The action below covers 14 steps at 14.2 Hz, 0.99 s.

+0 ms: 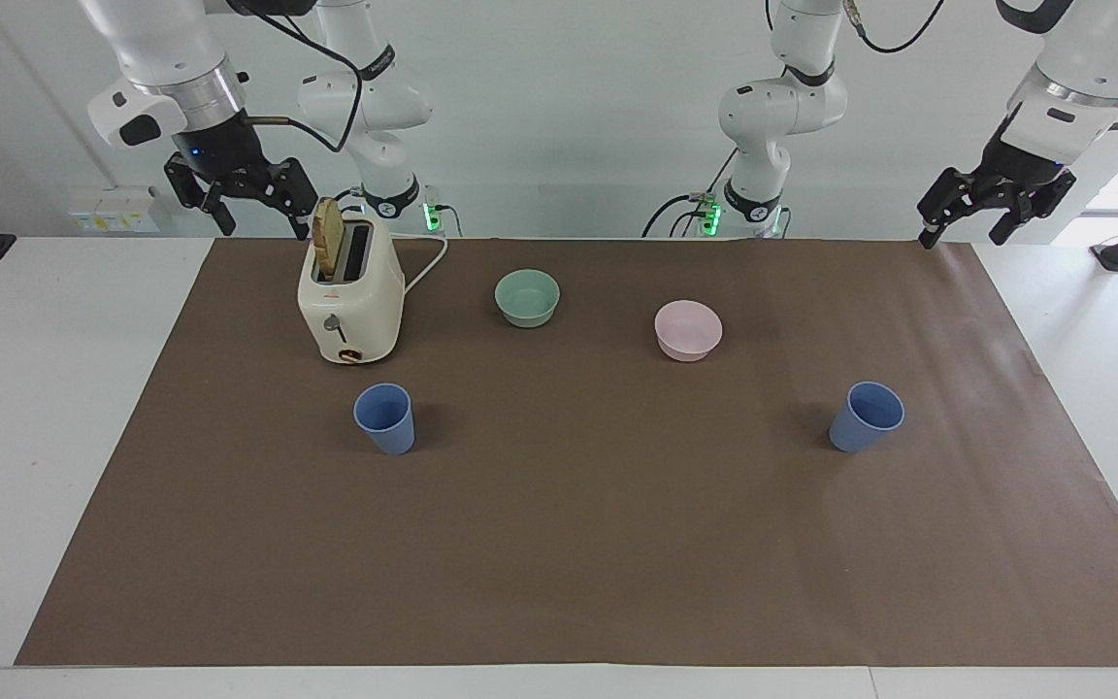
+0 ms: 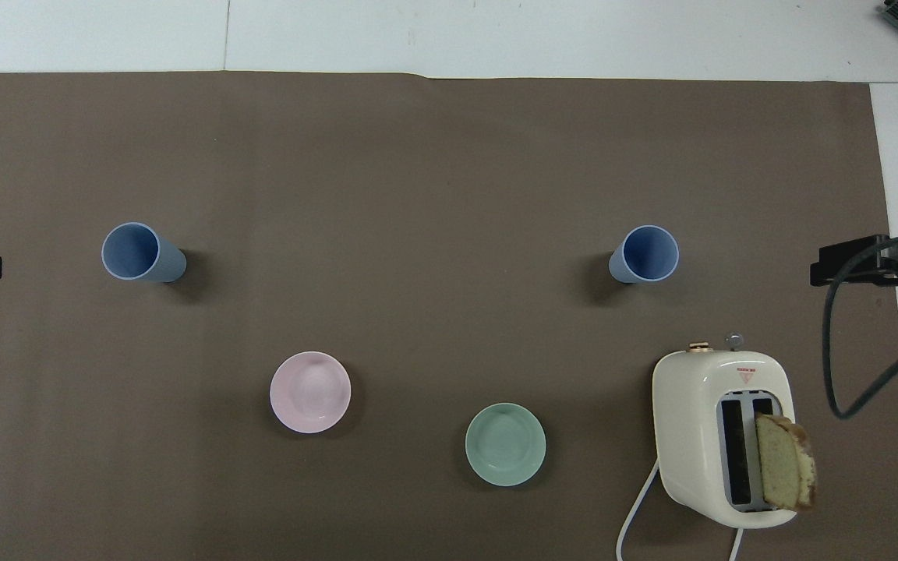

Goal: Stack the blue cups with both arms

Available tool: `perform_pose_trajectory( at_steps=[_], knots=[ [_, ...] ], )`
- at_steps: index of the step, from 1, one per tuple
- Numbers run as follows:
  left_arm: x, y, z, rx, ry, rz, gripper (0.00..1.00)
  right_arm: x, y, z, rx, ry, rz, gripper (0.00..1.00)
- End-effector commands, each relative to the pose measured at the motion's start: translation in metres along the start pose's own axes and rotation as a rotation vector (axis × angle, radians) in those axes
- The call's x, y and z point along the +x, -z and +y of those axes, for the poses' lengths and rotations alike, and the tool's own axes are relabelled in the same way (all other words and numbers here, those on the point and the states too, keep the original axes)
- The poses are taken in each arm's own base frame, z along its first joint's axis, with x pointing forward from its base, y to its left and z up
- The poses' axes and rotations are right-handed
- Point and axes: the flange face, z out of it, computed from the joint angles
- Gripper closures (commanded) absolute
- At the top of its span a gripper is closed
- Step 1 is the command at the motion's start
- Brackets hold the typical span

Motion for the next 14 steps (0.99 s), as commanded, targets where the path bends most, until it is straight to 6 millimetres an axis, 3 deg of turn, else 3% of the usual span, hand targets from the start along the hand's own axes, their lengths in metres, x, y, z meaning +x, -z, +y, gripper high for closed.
perform_pose_trajectory(
  at_steps=[1,14],
  knots=[
    [-0.0028,0.0014,0.0003,0.018,0.007,-0.007,0.0,-0.0071,0.0005,0.0032,0.0,0.02,0.002,0.0],
    [-0.0002,0.0022,0.0065,0.021,0.001,0.011,0.0,-0.0047,0.0013,0.0052,0.011,0.015,0.022,0.0]
  ],
)
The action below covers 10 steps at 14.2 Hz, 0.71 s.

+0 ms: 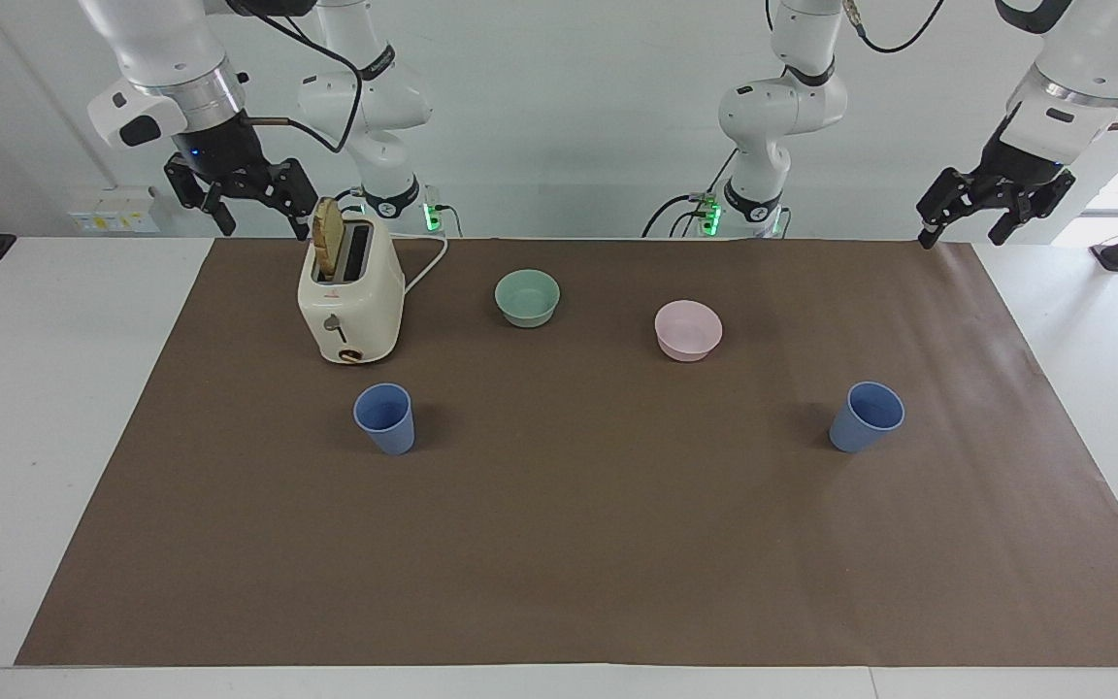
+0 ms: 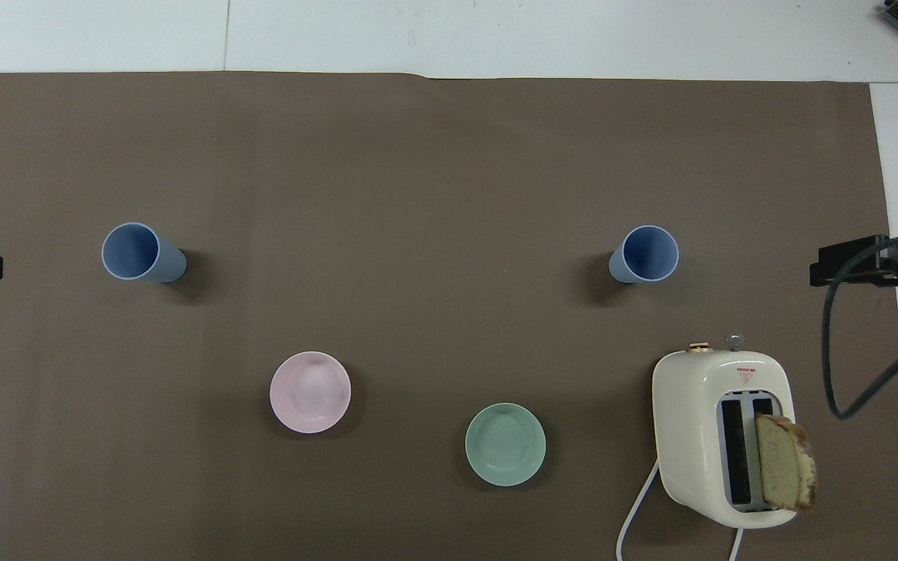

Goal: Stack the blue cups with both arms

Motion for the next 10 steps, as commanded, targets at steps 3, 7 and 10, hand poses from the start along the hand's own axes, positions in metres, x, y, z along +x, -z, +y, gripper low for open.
perform_pose_trajectory(
  at_steps=[3,7,10],
  knots=[
    [0.0,-0.006,-0.007,0.02,0.024,0.002,0.0,-0.005,0.001,0.005,0.01,0.015,0.018,0.0],
    [0.008,-0.073,-0.014,0.02,0.034,-0.029,0.0,-0.005,0.0,0.005,0.01,0.01,0.015,0.0],
    [0.012,-0.12,-0.019,0.018,0.041,-0.009,0.0,-0.005,0.0,0.005,0.01,0.01,0.015,0.0]
  ],
)
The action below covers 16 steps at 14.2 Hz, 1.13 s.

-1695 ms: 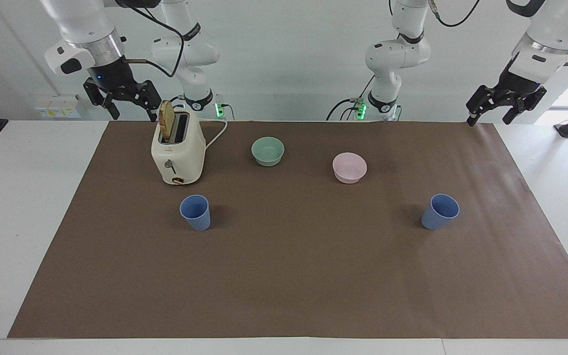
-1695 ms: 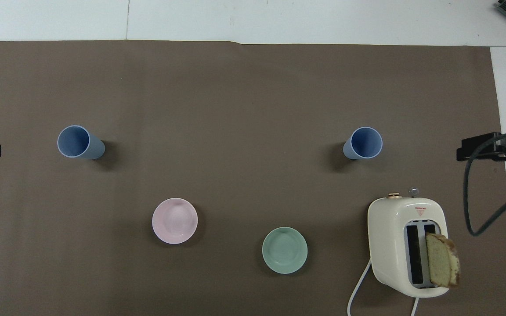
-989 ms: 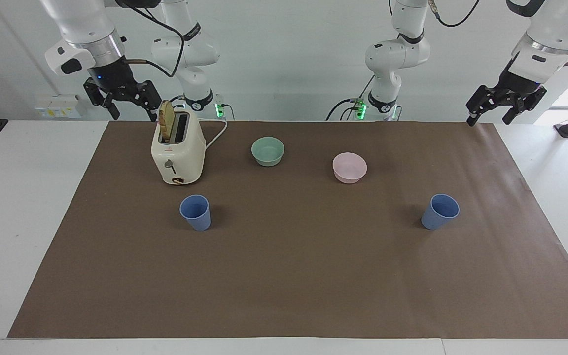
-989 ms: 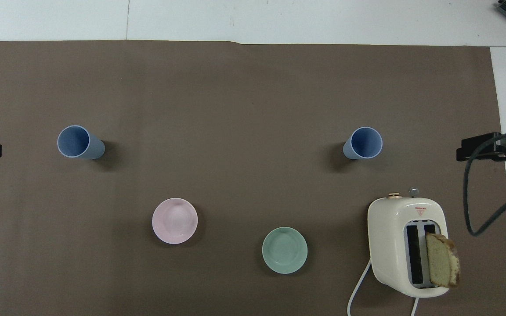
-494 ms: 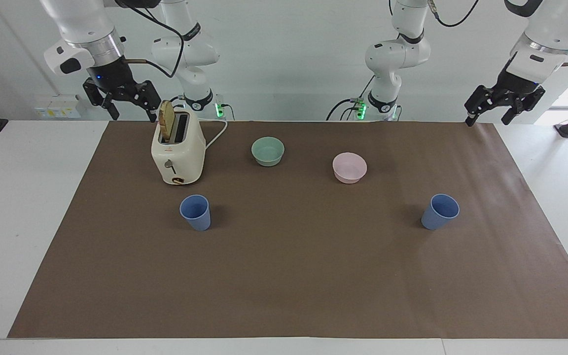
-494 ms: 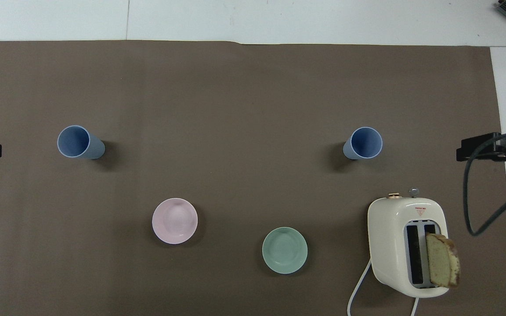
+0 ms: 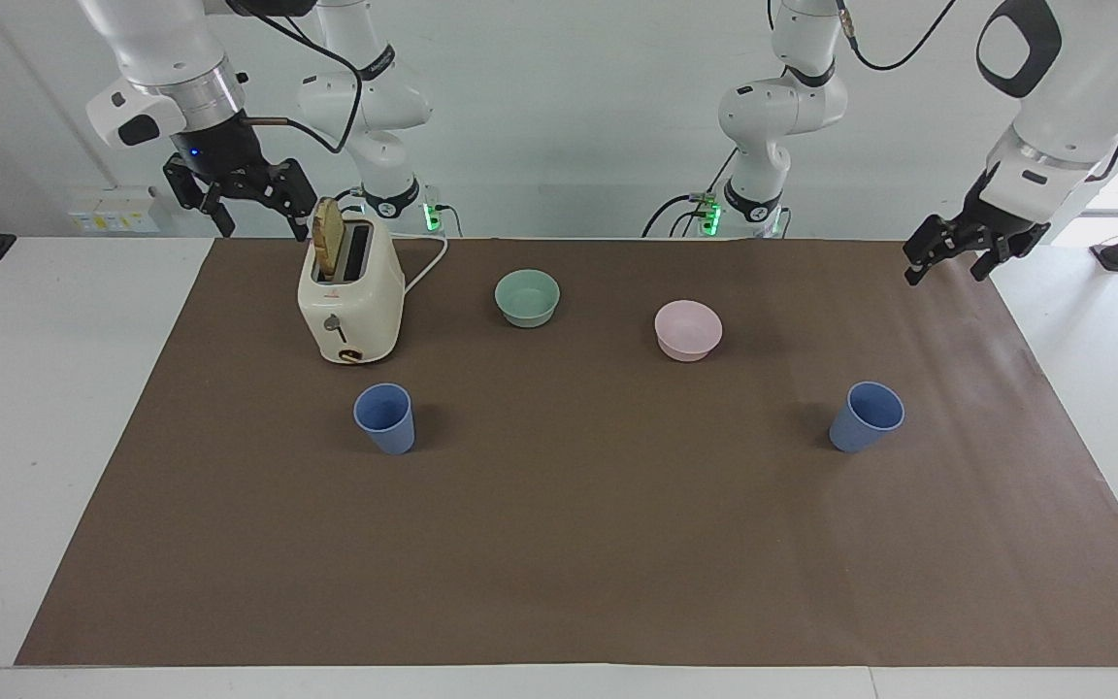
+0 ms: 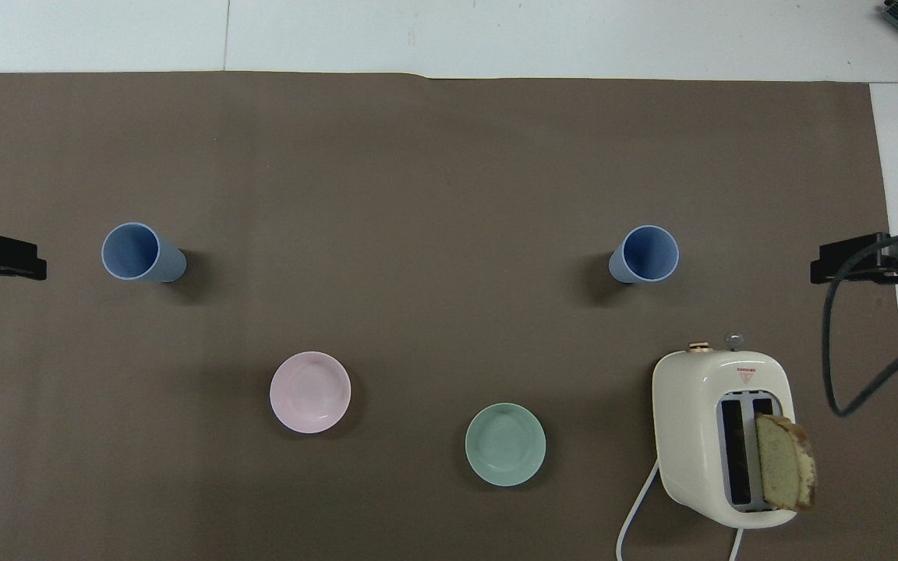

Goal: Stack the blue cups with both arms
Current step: 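Reach the left gripper to the nearby blue cup and grasp it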

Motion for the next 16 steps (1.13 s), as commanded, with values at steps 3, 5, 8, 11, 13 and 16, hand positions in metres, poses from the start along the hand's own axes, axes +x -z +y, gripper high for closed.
perform_pose_trajectory(
  at_steps=[3,5,8,11,13,16],
  knots=[
    [0.007,-0.064,-0.012,0.015,0.023,0.037,0.0,-0.006,0.0,0.004,0.009,0.012,0.011,0.0],
    [0.018,-0.087,-0.021,0.01,0.037,0.049,0.0,-0.006,0.0,0.005,0.009,0.011,0.011,0.0],
    [0.035,-0.12,-0.018,0.001,0.031,0.057,0.0,-0.006,0.0,0.004,0.009,0.012,0.011,0.0],
    [0.043,-0.147,-0.025,-0.005,0.04,0.062,0.0,-0.006,0.0,0.004,0.009,0.012,0.011,0.0],
    [0.046,-0.155,-0.027,-0.006,0.043,0.059,0.0,-0.006,0.0,0.004,0.009,0.012,0.011,0.0],
    [0.051,-0.171,-0.027,-0.011,0.053,0.057,0.0,-0.006,0.0,0.005,0.009,0.011,0.01,0.0]
  ],
)
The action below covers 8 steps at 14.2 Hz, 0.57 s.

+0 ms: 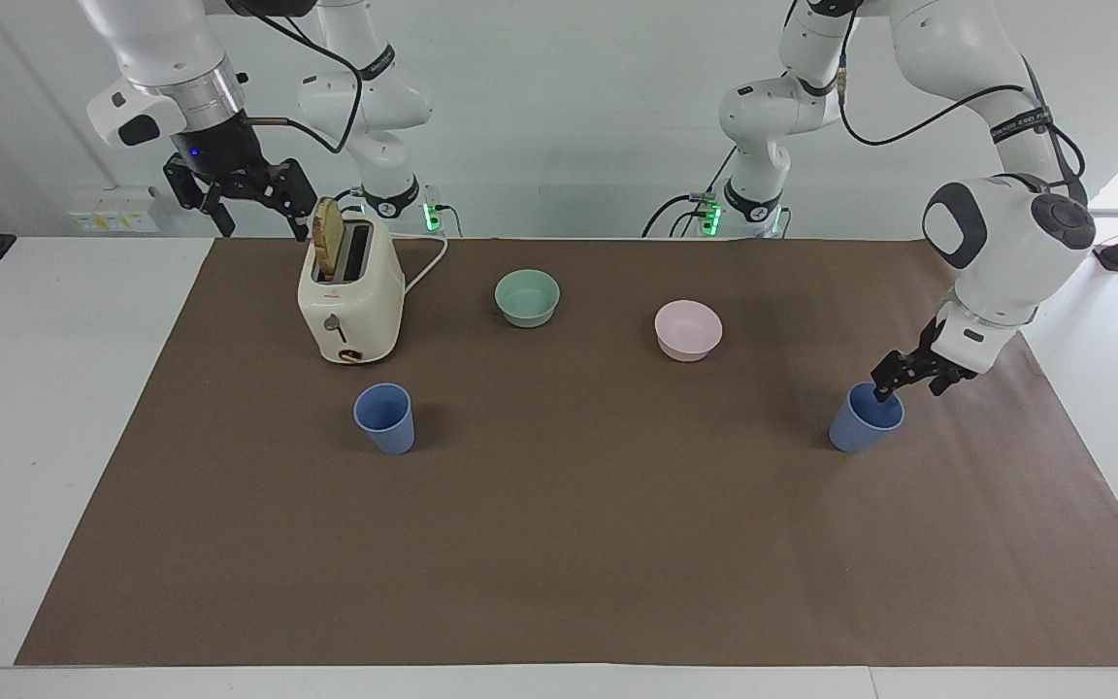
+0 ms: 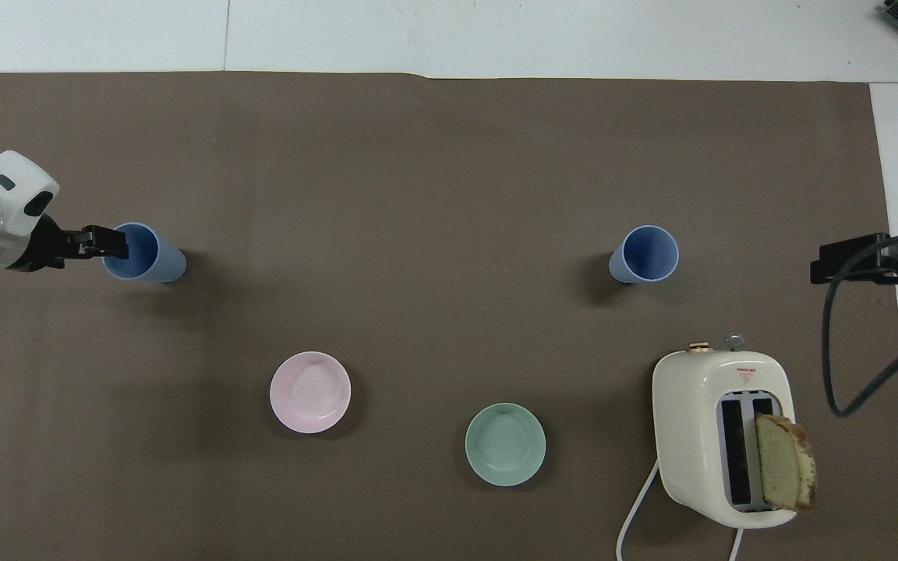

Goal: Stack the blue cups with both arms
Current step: 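Reach the left gripper to the nearby blue cup and grasp it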

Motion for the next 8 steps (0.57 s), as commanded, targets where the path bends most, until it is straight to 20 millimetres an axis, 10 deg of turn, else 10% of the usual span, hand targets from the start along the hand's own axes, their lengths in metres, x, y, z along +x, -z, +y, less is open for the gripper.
perform_pose_trajectory(
  at_steps=[1,4,8],
  knots=[
    [0.0,-0.007,-0.001,0.012,0.019,0.014,0.0,-0.006,0.0,0.004,0.009,0.012,0.01,0.0],
    [-0.006,-0.021,0.005,0.011,0.058,-0.012,0.0,-0.006,0.0,0.003,0.009,0.014,0.01,0.0],
    [-0.005,-0.025,0.006,0.012,0.082,-0.016,0.79,-0.006,-0.001,0.003,0.009,0.014,0.007,0.0]
  ],
)
